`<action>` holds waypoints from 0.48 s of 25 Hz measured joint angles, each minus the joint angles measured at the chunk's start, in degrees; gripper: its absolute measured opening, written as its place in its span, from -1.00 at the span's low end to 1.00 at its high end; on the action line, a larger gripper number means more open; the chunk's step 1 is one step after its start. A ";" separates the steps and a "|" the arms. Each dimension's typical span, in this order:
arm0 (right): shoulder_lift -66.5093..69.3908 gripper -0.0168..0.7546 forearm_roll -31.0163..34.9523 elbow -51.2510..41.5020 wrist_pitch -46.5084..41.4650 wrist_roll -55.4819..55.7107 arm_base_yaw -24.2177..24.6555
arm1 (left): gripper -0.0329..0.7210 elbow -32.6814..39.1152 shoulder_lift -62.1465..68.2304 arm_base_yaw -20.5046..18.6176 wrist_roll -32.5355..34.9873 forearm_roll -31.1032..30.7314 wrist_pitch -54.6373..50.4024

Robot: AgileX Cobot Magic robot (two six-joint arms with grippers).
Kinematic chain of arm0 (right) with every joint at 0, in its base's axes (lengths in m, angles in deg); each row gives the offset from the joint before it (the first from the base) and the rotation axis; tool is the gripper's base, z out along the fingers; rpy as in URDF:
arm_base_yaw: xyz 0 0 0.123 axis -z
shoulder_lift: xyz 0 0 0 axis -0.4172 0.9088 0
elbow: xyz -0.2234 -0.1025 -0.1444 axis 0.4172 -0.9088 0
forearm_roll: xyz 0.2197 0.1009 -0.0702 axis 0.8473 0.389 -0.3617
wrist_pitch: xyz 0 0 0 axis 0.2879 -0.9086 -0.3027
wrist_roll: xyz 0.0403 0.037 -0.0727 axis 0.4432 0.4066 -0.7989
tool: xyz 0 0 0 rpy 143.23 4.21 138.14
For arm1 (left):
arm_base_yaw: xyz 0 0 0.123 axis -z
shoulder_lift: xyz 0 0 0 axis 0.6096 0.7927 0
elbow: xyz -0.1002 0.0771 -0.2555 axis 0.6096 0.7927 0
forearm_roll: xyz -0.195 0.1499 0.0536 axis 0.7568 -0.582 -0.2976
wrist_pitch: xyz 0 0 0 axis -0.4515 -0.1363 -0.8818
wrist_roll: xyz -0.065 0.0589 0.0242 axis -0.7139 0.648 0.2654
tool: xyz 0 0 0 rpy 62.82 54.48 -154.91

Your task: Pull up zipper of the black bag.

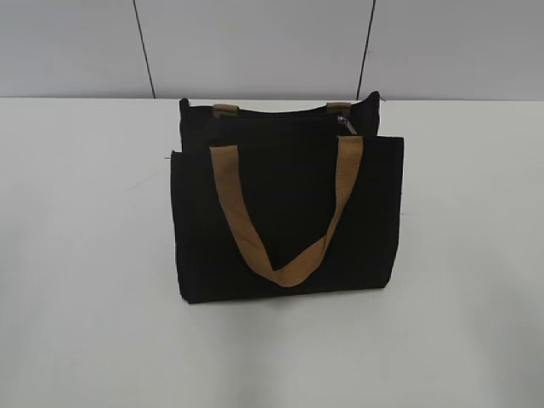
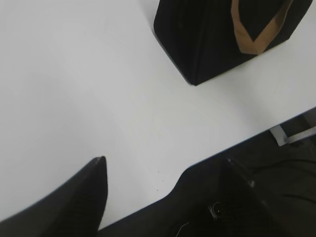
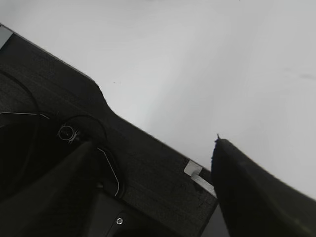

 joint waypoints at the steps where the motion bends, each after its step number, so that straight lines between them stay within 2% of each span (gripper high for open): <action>1: -1.59 0.45 0.00 -1.17 0.00 0.04 0.00 | 0.48 0.37 -1.54 0.00 0.00 0.06 0.00; 9: -5.72 0.45 0.00 -5.17 5.41 0.01 0.00 | 0.48 11.30 -7.33 0.06 0.10 3.46 -0.26; 12: -5.72 0.45 0.05 -5.98 6.68 -0.26 0.00 | 0.48 12.46 -7.44 0.06 0.33 4.13 1.51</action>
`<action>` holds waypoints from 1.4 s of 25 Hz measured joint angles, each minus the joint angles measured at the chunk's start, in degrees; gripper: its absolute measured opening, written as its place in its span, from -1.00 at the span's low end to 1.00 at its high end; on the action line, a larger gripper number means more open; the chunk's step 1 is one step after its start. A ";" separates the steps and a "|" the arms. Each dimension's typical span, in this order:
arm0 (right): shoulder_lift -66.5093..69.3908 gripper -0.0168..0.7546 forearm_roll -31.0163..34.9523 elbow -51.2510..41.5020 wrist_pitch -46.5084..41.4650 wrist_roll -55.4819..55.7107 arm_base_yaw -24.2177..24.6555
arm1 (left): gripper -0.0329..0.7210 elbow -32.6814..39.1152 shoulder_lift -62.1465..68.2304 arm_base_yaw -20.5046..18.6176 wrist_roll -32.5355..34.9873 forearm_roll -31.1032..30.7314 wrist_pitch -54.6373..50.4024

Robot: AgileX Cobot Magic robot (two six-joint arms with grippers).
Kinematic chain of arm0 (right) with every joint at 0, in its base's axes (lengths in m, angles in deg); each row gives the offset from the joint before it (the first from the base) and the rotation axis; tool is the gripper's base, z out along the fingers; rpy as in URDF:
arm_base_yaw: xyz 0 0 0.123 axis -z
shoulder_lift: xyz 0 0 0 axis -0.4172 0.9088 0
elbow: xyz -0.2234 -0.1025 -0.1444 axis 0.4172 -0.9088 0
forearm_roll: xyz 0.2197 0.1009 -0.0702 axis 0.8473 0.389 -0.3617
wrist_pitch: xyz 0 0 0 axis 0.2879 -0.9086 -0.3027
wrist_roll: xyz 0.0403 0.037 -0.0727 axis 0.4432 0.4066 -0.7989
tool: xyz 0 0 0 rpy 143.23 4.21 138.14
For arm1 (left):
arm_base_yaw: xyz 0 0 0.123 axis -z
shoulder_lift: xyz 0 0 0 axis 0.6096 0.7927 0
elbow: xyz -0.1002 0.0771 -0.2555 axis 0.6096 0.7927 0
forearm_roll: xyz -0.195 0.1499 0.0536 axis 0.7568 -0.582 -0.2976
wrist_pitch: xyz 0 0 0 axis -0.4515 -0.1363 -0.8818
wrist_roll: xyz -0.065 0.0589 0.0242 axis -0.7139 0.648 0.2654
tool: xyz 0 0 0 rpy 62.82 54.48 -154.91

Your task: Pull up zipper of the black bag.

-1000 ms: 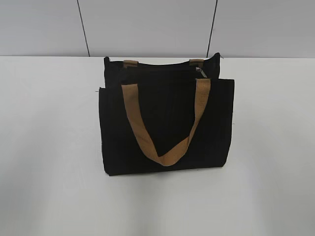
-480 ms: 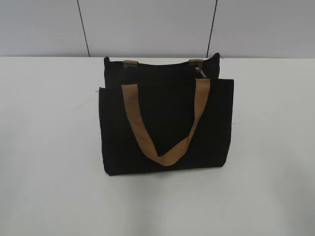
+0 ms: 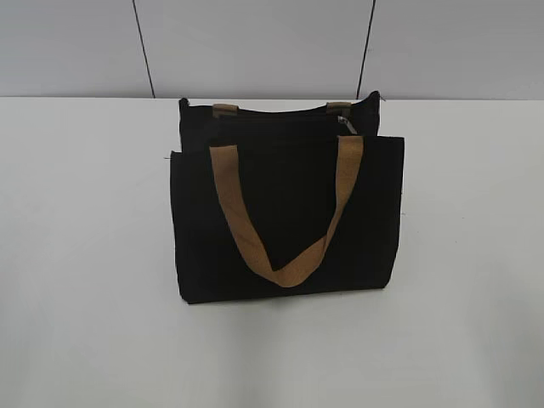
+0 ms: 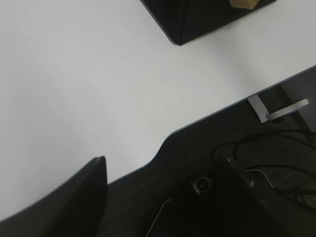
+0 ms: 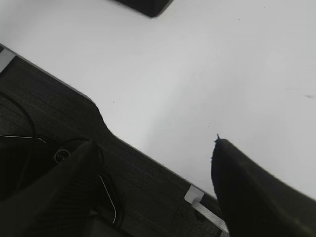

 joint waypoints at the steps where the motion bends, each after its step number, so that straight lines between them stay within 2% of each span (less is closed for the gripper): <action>1: 0.00 0.45 0.00 -0.04 0.21 -0.06 0.00 | 0.48 0.07 0.00 0.00 0.27 0.00 0.85; 8: -0.04 0.45 0.00 -0.06 0.40 -0.12 0.00 | 0.48 2.41 0.00 0.00 2.97 -0.02 6.82; 19: -0.04 0.45 0.00 -0.06 0.47 -0.16 0.00 | 0.47 2.54 0.18 0.00 3.24 0.03 7.14; 21: -0.04 0.45 0.07 -0.06 0.47 -0.16 0.28 | 0.45 2.58 0.11 -1.06 3.25 0.08 7.14; 23: -0.17 0.45 0.12 -0.06 0.47 -0.16 1.61 | 0.44 2.58 -0.29 -4.06 3.30 0.08 7.14; 26: -1.58 0.44 0.12 -0.06 0.54 -0.16 7.06 | 0.43 2.58 -1.81 -10.08 3.32 0.08 7.16; 30: -6.40 0.44 0.12 -0.06 0.54 -0.16 17.50 | 0.43 2.58 -4.61 -19.99 3.32 0.08 7.16; 35: -14.78 0.44 0.12 -0.06 0.54 -0.22 29.31 | 0.43 2.58 -10.54 -29.31 3.37 0.08 7.16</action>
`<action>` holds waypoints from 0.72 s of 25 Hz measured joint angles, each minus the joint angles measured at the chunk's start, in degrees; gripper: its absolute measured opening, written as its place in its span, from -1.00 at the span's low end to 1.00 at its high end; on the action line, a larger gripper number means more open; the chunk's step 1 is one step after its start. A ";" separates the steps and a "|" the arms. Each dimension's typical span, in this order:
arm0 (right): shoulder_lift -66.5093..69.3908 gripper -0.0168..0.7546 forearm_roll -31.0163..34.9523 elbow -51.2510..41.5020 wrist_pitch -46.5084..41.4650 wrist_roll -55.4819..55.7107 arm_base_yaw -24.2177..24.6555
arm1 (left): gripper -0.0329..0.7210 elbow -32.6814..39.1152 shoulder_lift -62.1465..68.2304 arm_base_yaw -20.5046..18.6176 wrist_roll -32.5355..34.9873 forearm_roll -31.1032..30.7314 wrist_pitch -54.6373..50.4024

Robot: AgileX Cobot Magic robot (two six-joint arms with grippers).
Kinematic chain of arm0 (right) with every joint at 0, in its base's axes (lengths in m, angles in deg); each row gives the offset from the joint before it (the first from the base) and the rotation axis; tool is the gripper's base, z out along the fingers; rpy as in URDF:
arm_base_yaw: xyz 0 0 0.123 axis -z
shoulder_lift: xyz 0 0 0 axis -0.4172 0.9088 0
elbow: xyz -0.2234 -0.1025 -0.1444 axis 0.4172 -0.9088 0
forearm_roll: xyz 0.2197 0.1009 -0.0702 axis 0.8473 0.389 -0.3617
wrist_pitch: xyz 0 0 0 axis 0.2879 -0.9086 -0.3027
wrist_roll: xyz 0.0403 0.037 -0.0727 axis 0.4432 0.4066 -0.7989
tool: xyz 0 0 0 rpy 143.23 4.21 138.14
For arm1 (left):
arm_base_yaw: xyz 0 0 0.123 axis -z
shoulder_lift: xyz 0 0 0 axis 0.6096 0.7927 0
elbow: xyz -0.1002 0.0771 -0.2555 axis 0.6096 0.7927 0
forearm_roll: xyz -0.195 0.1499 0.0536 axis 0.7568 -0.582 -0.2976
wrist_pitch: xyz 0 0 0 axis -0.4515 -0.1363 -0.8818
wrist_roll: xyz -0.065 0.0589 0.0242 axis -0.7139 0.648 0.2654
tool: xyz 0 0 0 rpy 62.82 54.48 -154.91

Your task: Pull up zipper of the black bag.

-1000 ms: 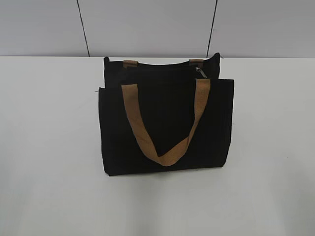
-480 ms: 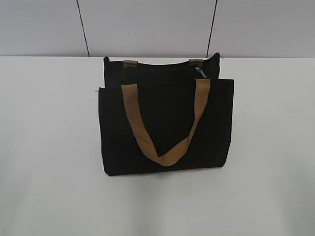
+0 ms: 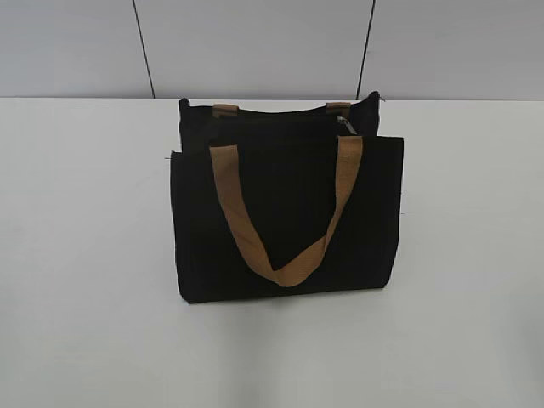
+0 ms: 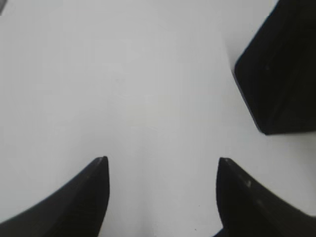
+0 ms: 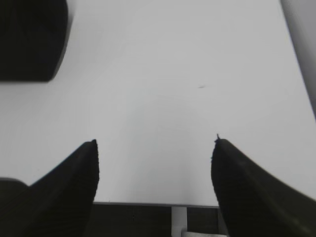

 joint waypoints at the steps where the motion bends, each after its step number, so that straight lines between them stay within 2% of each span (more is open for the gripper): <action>1: -1.09 0.44 0.01 0.00 0.00 0.00 1.65 | 0.42 0.00 -1.20 -1.34 0.00 0.00 0.00; 5: -2.08 0.44 0.08 0.00 -0.08 0.00 4.68 | 0.36 0.00 -3.39 -3.74 0.00 0.00 -0.05; 18: -2.08 0.44 0.24 -0.07 -0.08 0.00 4.84 | 0.21 0.10 -3.39 -3.94 0.00 0.00 -0.05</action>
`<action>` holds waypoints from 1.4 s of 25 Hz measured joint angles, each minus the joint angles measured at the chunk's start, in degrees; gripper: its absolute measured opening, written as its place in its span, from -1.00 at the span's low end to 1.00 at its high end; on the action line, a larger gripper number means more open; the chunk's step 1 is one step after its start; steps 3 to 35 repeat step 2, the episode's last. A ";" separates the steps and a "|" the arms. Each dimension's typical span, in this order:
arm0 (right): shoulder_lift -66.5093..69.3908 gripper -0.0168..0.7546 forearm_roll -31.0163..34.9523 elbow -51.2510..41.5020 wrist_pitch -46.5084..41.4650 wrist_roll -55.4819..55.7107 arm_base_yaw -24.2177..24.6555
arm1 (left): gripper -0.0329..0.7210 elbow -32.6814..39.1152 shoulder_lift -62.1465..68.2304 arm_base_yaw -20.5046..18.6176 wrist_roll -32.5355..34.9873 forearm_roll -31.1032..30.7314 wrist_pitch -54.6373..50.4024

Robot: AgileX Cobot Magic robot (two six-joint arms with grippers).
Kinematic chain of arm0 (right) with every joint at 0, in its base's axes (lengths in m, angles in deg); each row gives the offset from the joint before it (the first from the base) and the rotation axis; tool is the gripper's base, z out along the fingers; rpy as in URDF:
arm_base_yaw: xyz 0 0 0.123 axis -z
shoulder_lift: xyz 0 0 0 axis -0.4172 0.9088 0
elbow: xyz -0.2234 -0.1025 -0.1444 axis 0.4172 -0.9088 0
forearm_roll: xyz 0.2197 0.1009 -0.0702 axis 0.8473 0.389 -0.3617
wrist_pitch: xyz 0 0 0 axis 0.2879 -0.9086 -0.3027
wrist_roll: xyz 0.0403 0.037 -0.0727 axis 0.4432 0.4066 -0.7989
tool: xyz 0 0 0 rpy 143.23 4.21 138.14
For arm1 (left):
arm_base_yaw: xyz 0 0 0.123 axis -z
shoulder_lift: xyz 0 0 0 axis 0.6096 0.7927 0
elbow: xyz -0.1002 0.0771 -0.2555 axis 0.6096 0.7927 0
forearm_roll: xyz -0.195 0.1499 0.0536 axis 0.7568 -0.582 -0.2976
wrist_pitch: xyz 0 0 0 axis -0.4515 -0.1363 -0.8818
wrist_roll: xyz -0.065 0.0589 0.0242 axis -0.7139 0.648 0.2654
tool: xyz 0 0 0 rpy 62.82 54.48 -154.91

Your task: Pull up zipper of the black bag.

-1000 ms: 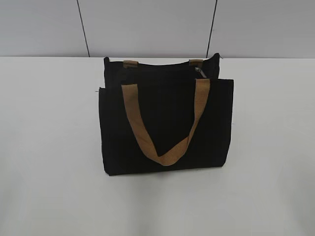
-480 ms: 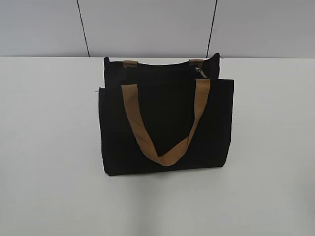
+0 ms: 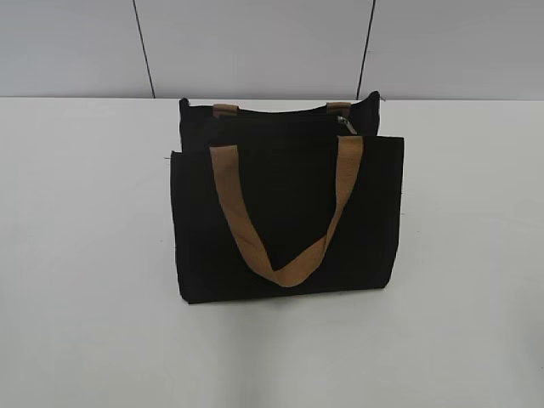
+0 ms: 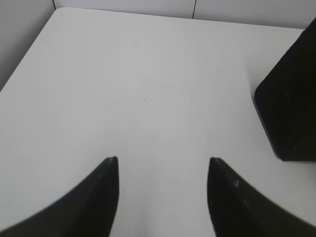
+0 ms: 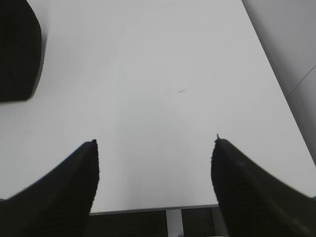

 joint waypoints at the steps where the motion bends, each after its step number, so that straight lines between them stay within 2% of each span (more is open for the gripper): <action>1: 0.00 0.44 0.00 0.00 0.00 0.00 0.00 | 0.21 0.00 0.00 0.00 0.00 0.00 0.00; 35: 0.00 0.44 0.00 0.00 0.00 0.00 0.00 | 0.20 0.00 0.00 0.00 0.00 0.00 0.00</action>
